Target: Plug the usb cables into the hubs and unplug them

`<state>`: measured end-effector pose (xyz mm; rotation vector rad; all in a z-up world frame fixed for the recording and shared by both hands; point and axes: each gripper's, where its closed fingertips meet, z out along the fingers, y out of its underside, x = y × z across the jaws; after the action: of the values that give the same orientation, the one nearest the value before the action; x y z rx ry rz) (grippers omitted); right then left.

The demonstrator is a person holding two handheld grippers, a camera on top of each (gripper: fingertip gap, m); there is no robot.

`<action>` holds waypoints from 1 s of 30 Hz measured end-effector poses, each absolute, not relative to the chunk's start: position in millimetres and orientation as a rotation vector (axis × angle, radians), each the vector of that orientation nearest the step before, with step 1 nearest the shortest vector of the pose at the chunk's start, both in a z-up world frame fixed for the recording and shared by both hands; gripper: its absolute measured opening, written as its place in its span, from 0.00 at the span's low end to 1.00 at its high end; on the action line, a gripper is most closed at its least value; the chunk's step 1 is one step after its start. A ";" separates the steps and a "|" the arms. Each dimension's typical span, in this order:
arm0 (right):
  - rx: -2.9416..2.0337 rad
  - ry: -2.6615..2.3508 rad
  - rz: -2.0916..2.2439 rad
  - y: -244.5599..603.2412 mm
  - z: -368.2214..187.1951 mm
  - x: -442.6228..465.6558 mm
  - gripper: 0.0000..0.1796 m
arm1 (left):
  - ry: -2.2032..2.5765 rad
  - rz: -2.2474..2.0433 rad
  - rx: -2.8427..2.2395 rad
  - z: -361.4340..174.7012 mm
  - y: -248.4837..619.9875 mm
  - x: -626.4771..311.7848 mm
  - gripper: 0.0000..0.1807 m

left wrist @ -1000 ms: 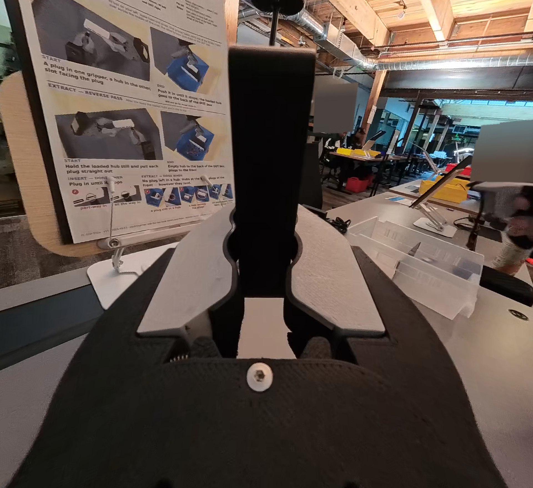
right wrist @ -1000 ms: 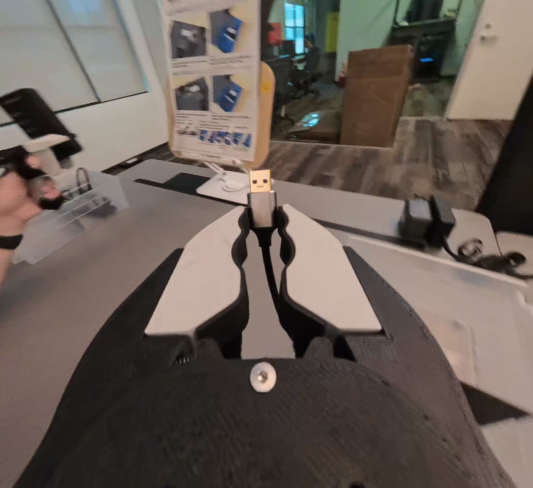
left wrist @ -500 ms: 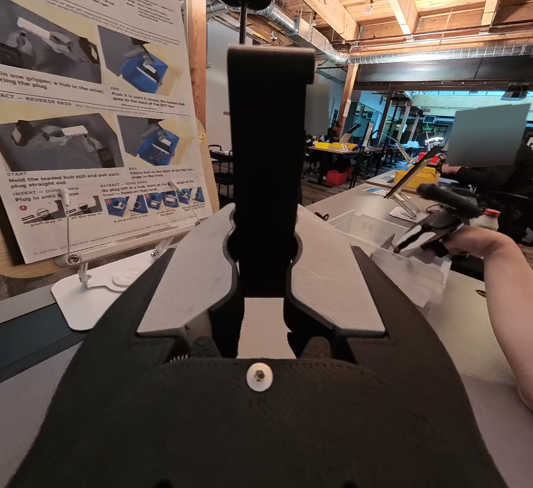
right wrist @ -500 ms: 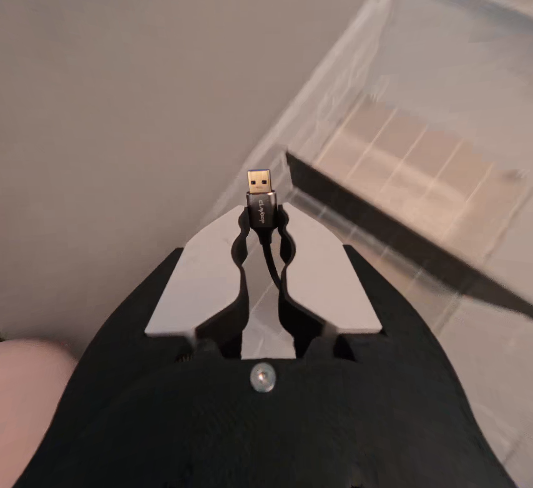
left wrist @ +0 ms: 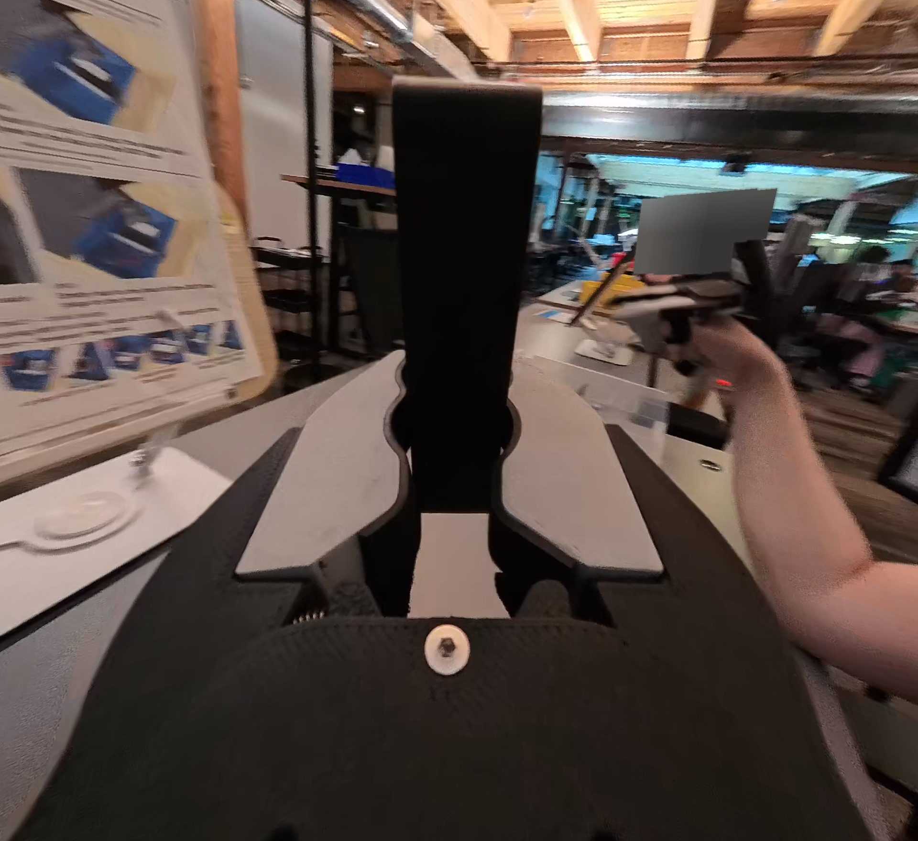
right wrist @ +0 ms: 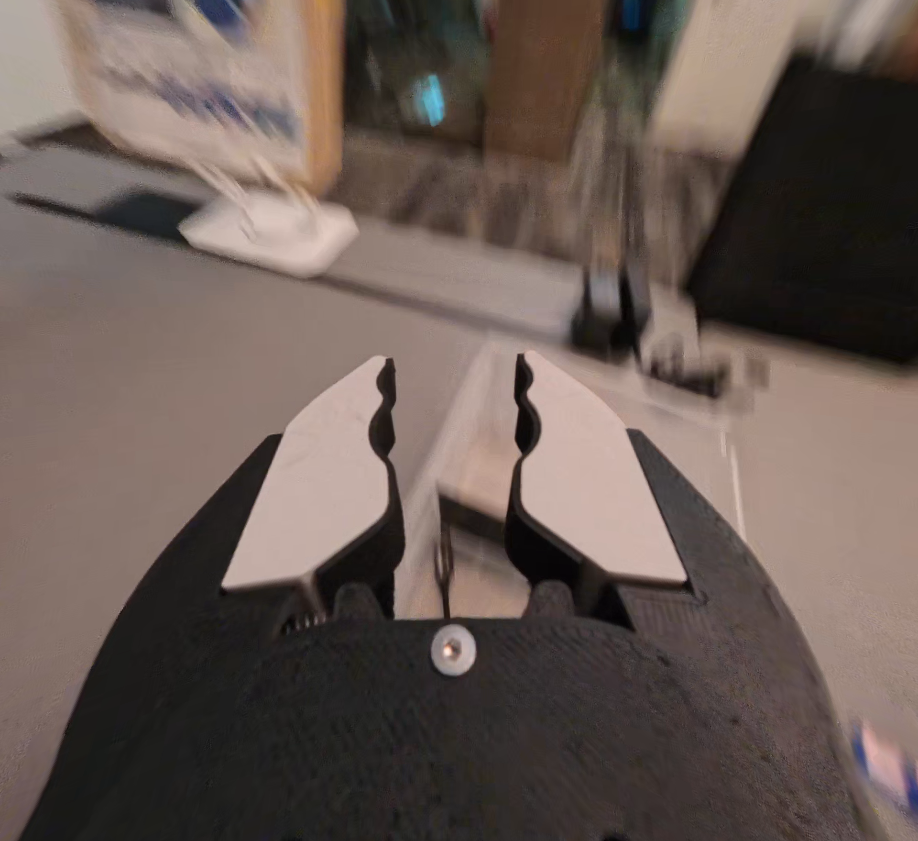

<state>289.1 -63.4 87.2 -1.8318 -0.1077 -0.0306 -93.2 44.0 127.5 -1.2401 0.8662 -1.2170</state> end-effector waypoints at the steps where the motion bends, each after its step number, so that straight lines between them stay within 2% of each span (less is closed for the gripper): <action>1: -1.658 -0.204 -0.017 -57.4 120.1 261.3 0.27 | 0.894 -1.256 -1.230 126.0 37.1 -86.7 0.15; 4: -1.206 -0.455 0.253 -56.8 190.0 156.9 0.27 | 0.997 -1.300 -1.216 118.1 18.3 -67.6 0.16; 7: -1.076 -0.571 0.714 -52.8 207.6 68.0 0.29 | 1.117 -1.303 -1.223 107.2 0.6 -51.6 0.16; 11: -1.188 -0.793 0.946 -29.9 168.1 -23.9 0.31 | 1.192 -1.343 -1.224 98.6 -13.6 -40.0 0.16; 16: -1.330 -0.930 1.006 -16.4 123.9 -63.6 0.29 | 1.299 -1.355 -1.264 82.7 -22.2 -32.4 0.16; 18: -1.364 -0.959 1.000 -13.5 115.6 -65.3 0.16 | 1.336 -1.383 -1.264 78.8 -26.5 -31.3 0.16; 20: -1.385 -0.975 1.009 -12.2 112.0 -63.4 0.16 | 1.328 -1.392 -1.263 77.4 -23.9 -30.9 0.16; 21: -1.395 -0.964 1.000 -9.9 110.9 -61.4 0.15 | 1.295 -1.395 -1.270 79.1 -19.8 -30.9 0.22; 22: -1.410 -0.949 0.974 -6.3 110.1 -57.9 0.16 | 1.249 -1.383 -1.294 80.8 -12.6 -31.7 0.35; 23: -1.420 -0.930 0.951 -3.2 111.2 -52.9 0.16 | 1.230 -1.355 -1.315 80.6 -6.1 -34.4 0.38; 27: -1.461 -0.808 0.673 -2.6 131.4 16.2 0.15 | 1.208 -1.279 -1.305 88.8 8.0 -54.2 0.32; 30: -1.709 -0.667 -0.014 18.5 124.1 141.9 0.16 | 1.169 -1.300 -1.291 98.0 15.1 -67.2 0.29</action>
<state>141.9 18.5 124.1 -1.7092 -0.6666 -0.0139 -67.2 15.1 98.0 -1.2915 1.1692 -1.3004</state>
